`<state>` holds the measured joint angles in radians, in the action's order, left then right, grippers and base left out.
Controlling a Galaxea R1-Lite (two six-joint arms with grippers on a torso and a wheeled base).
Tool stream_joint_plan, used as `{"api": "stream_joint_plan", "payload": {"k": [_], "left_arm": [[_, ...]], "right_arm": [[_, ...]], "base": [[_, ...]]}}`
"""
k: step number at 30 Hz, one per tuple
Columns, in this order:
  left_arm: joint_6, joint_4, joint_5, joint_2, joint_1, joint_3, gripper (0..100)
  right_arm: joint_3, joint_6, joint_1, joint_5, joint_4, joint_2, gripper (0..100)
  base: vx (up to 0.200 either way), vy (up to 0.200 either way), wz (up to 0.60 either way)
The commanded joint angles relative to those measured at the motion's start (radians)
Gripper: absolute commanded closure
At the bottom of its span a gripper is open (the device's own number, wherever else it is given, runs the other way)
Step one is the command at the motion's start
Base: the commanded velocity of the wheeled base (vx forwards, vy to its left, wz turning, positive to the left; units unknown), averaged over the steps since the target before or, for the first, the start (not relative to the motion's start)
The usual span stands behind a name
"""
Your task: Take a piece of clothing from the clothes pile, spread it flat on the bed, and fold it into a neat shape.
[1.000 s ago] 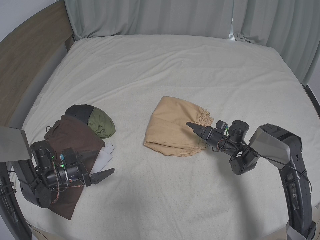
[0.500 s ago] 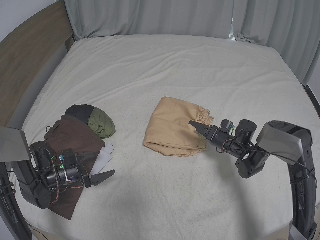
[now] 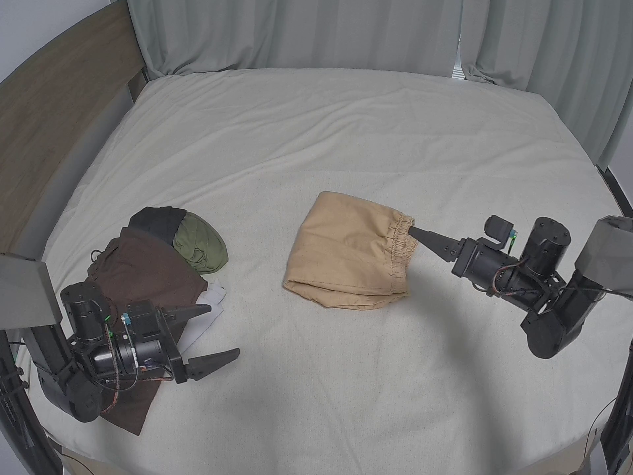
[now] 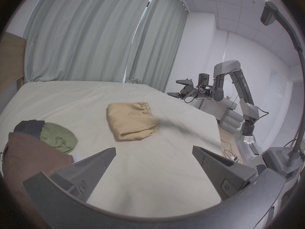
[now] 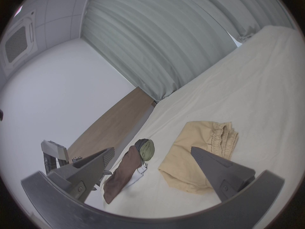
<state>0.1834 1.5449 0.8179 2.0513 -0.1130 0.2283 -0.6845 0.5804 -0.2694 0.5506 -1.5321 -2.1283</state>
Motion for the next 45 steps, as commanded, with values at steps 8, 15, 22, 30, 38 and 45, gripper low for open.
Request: {"api": "stream_joint_plan", "payload": {"k": [8,15,22,30,38,45], "left_arm": [[-0.015,0.0,0.041,-0.128,-0.209,-0.053,0],[-0.048,0.001,0.053,-0.296,-0.373,-0.119,0],[-0.144,0.0,0.018,-0.531,-0.542,-0.191,0],[-0.188,-0.081,-0.052,-0.795,-0.55,-0.228,0],[-0.188,-0.394,-0.175,-1.14,-0.353,-0.228,0],[-0.214,-0.712,-0.279,-1.465,-0.171,-0.228,0]], "right_arm": [[0.338,-0.215,0.081,-0.001,0.004,0.275,0],[0.445,-0.343,0.17,-0.001,0.004,0.386,0],[0.591,-0.41,0.213,0.002,0.009,0.671,0],[0.625,-0.41,0.251,0.002,0.382,1.194,0],[0.503,-0.41,0.262,0.005,1.133,1.798,0],[0.474,-0.41,0.251,0.014,1.501,2.088,0]], "base": [[0.0,0.0,0.0],[0.0,0.0,0.0],[0.0,0.0,0.0],[0.0,0.0,0.0],[0.0,0.0,0.0],[0.0,0.0,0.0]]}}
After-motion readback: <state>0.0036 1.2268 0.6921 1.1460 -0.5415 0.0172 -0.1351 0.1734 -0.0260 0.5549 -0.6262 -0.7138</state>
